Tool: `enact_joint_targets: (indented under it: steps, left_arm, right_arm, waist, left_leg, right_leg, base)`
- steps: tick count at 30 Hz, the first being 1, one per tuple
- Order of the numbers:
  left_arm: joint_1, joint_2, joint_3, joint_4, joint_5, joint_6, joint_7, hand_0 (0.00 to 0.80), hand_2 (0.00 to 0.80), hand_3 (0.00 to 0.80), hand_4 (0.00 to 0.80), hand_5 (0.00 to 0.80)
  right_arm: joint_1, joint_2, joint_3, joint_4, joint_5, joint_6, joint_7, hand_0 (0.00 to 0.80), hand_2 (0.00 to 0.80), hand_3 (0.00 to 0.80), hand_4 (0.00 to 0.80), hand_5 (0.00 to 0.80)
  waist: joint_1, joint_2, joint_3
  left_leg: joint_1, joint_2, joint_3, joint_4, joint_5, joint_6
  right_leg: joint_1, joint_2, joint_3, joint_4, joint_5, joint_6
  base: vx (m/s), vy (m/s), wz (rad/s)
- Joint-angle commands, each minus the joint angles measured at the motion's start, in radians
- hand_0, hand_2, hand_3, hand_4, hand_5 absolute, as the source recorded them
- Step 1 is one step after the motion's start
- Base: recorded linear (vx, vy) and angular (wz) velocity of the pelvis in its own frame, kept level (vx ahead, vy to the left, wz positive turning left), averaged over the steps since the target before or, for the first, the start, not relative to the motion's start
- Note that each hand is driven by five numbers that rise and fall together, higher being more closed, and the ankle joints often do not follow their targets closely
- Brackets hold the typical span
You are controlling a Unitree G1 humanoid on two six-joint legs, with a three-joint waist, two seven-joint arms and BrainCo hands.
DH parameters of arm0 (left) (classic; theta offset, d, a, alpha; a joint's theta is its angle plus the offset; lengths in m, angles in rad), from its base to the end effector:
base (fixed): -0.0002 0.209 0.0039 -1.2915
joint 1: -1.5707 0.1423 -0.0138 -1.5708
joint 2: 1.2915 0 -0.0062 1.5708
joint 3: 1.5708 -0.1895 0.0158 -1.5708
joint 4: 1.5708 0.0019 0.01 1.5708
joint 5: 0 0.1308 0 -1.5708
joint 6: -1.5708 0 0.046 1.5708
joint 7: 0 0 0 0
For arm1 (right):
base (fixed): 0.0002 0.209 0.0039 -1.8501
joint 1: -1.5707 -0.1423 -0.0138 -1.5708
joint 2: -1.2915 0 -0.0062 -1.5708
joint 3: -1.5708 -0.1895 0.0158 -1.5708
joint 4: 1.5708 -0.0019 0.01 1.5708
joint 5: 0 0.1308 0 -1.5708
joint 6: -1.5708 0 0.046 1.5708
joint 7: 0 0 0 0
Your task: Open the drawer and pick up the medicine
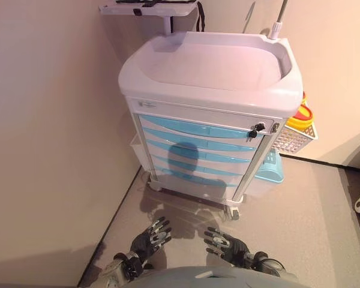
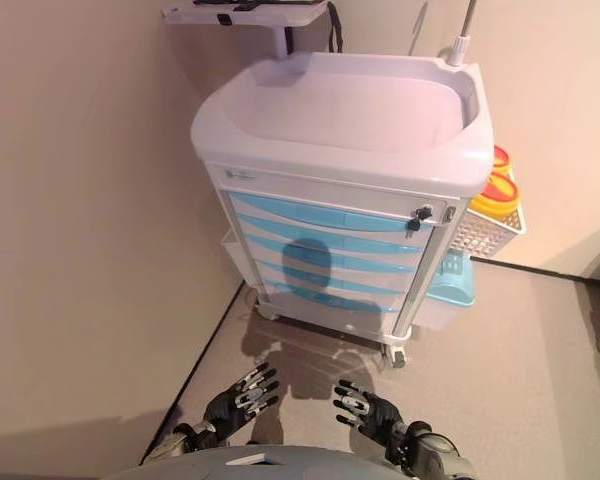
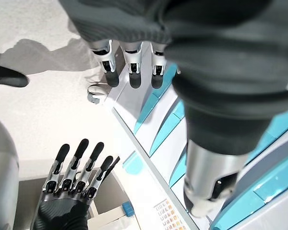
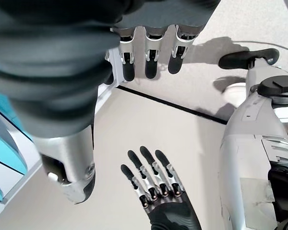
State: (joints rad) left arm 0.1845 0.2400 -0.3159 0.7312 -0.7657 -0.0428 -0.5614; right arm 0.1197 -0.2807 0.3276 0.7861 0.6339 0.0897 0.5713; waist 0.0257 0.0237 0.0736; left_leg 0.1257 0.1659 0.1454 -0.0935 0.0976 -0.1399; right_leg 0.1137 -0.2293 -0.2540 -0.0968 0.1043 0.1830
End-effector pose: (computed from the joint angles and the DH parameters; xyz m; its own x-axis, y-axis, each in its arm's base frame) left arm 0.0774 0.1868 -0.0968 0.6799 -0.5004 -0.5361 0.0582 0.7656 -0.6407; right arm 0.0867 -0.1986 -0.0983 0.5266 0.5452 -0.6523 -0.1171 0.8065 0.5795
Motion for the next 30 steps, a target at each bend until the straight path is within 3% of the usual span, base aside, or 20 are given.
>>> enact_joint_targets:
  steps: [1, 23, 27, 30]
  left_arm:
    - [-0.053, -0.003, 0.012, 0.012, -0.026, -0.019, -0.06, 0.0, 0.0, 0.0, 0.0, 0.0]
    - [-0.038, -0.019, 0.044, 0.009, -0.077, -0.119, 0.02, 0.0, 0.0, 0.0, 0.0, 0.0]
    - [-0.034, -0.023, 0.047, 0.009, -0.09, -0.068, 0.0, 0.0, 0.0, 0.0, 0.0, 0.0]
    - [-0.029, -0.029, 0.047, 0.019, -0.138, 0.025, -0.06, 0.0, 0.0, 0.0, 0.0, 0.0]
  right_arm:
    - [-0.072, 0.064, -0.012, -0.003, 0.001, -0.023, 0.026, 0.0, 0.0, 0.0, 0.0, 0.0]
    - [-0.063, 0.069, -0.023, -0.002, 0.002, -0.025, 0.018, 0.0, 0.0, 0.0, 0.0, 0.0]
    - [-0.056, 0.067, -0.024, -0.005, 0.0, -0.022, 0.017, 0.0, 0.0, 0.0, 0.0, 0.0]
    - [-0.053, 0.062, -0.027, -0.003, -0.003, -0.018, 0.019, 0.0, 0.0, 0.0, 0.0, 0.0]
  waist:
    - [0.01, -0.041, 0.056]
    - [0.019, -0.048, 0.058]
    - [0.019, -0.049, 0.063]
    - [0.016, -0.048, 0.071]
  left_leg:
    - [0.026, -0.072, 0.061, 0.056, -0.097, 0.082]
    - [0.025, -0.074, 0.052, 0.063, -0.101, 0.085]
    - [0.022, -0.073, 0.049, 0.068, -0.103, 0.086]
    - [0.018, -0.071, 0.05, 0.07, -0.102, 0.086]
  right_leg:
    - [-0.018, 0.025, 0.008, 0.01, 0.017, -0.042]
    - [-0.013, 0.025, 0.007, 0.01, 0.016, -0.042]
    - [-0.012, 0.024, 0.007, 0.01, 0.016, -0.042]
    - [-0.015, 0.025, 0.008, 0.012, 0.015, -0.043]
  base:
    - [0.0, 0.0, 0.0]
    - [0.003, 0.0, 0.0]
    - [0.044, 0.004, 0.0]
    - [0.042, 0.013, 0.0]
